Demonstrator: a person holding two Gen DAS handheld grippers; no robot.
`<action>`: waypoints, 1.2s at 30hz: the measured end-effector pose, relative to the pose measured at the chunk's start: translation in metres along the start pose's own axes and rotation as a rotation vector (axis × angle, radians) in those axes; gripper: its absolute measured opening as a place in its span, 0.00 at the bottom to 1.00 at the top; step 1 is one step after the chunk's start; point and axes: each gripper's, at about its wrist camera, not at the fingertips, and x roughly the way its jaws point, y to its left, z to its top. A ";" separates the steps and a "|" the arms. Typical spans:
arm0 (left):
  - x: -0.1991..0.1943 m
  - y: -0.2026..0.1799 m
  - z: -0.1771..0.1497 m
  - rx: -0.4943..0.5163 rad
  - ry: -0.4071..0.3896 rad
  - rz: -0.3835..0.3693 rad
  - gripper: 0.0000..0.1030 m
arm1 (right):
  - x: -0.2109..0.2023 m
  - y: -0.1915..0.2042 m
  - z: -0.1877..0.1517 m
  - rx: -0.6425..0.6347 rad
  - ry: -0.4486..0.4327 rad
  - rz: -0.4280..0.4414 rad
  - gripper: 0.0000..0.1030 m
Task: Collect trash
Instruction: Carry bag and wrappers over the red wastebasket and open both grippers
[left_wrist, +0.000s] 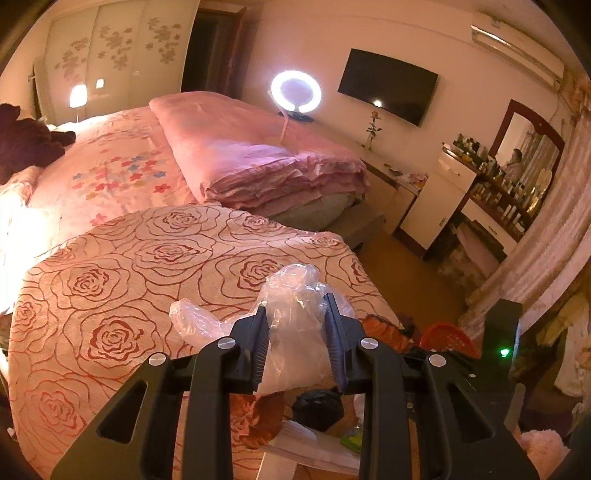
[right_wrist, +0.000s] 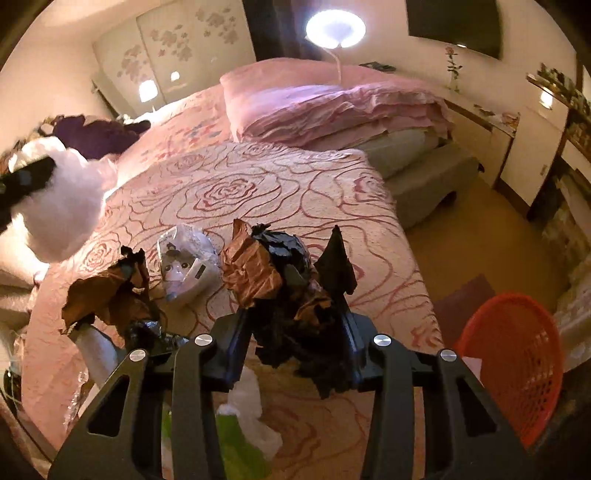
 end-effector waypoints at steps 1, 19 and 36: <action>0.001 -0.002 0.000 0.002 0.002 -0.001 0.26 | -0.004 -0.002 -0.001 0.008 -0.007 -0.004 0.40; 0.021 -0.065 -0.017 0.111 0.071 -0.079 0.26 | -0.083 -0.080 -0.023 0.192 -0.144 -0.131 0.40; 0.059 -0.168 -0.041 0.265 0.183 -0.217 0.26 | -0.123 -0.146 -0.062 0.341 -0.178 -0.261 0.40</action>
